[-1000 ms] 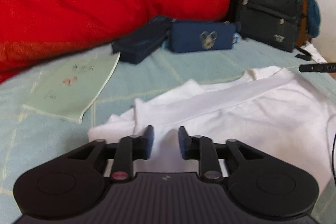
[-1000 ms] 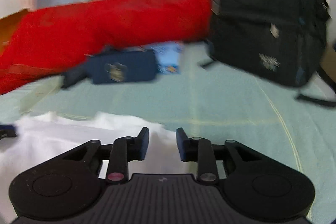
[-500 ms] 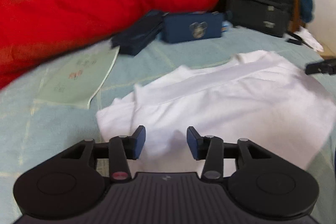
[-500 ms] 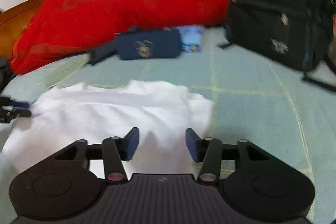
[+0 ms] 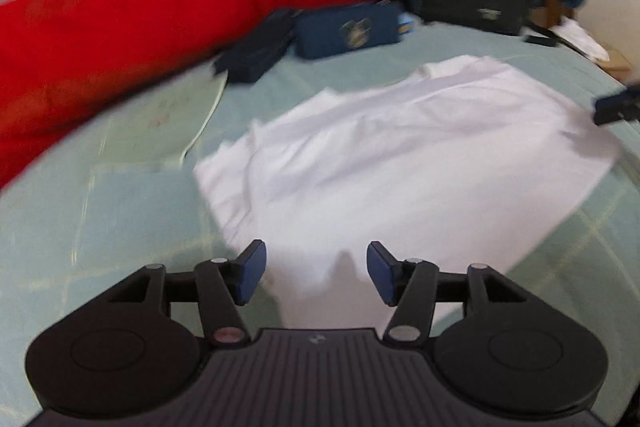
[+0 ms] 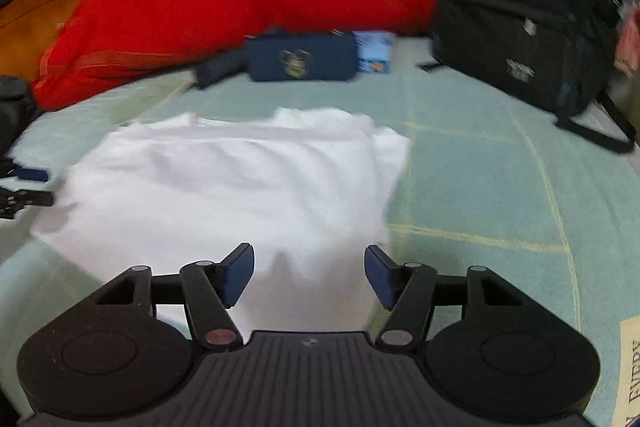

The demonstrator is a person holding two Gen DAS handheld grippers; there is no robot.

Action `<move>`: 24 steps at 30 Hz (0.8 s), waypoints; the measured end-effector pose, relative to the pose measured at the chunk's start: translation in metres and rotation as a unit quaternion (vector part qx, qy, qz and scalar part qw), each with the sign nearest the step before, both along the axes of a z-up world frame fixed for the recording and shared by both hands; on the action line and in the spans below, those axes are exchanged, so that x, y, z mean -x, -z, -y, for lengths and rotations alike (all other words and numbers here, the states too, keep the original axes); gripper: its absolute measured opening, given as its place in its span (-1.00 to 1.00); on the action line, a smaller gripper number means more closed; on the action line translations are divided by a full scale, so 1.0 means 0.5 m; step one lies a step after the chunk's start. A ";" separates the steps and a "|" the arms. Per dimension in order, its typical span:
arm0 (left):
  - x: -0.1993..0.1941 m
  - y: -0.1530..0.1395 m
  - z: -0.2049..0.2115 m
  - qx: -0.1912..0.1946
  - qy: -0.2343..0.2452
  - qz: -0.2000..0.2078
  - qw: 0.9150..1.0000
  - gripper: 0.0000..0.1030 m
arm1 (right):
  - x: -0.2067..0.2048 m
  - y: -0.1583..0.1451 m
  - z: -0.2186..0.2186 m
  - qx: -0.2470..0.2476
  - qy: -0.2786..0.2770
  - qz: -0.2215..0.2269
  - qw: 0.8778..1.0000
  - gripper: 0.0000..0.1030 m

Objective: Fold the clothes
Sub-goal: 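Lift the white shirt's hem with both grippers and fold it toward the collar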

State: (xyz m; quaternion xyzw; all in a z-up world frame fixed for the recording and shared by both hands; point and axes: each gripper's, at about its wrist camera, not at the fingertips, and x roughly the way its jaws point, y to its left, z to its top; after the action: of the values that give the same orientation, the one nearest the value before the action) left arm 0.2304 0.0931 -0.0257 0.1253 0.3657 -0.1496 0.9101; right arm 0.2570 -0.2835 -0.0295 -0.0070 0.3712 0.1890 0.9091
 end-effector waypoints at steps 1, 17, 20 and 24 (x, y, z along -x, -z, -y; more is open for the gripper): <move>0.005 -0.001 0.015 0.002 0.014 0.005 1.000 0.29 | 0.007 -0.004 -0.010 -0.003 -0.012 0.003 1.000 0.37; 0.107 0.012 -0.022 -0.033 -0.024 -0.019 0.999 0.37 | 0.104 0.014 0.040 0.041 0.013 -0.016 0.999 0.66; 0.126 0.015 0.031 -0.115 0.017 0.020 0.993 0.45 | 0.129 0.003 0.011 0.112 -0.008 0.023 0.993 0.77; 0.152 0.044 0.097 -0.204 0.067 0.047 0.976 0.45 | 0.158 0.029 -0.055 0.226 -0.047 0.072 0.970 0.94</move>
State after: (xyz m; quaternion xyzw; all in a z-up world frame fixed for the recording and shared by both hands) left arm 0.1544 0.0445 -0.0478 0.3393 0.3357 -0.1261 0.8696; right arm 0.1779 -0.2561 -0.0440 -0.2428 0.3367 0.1416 0.8987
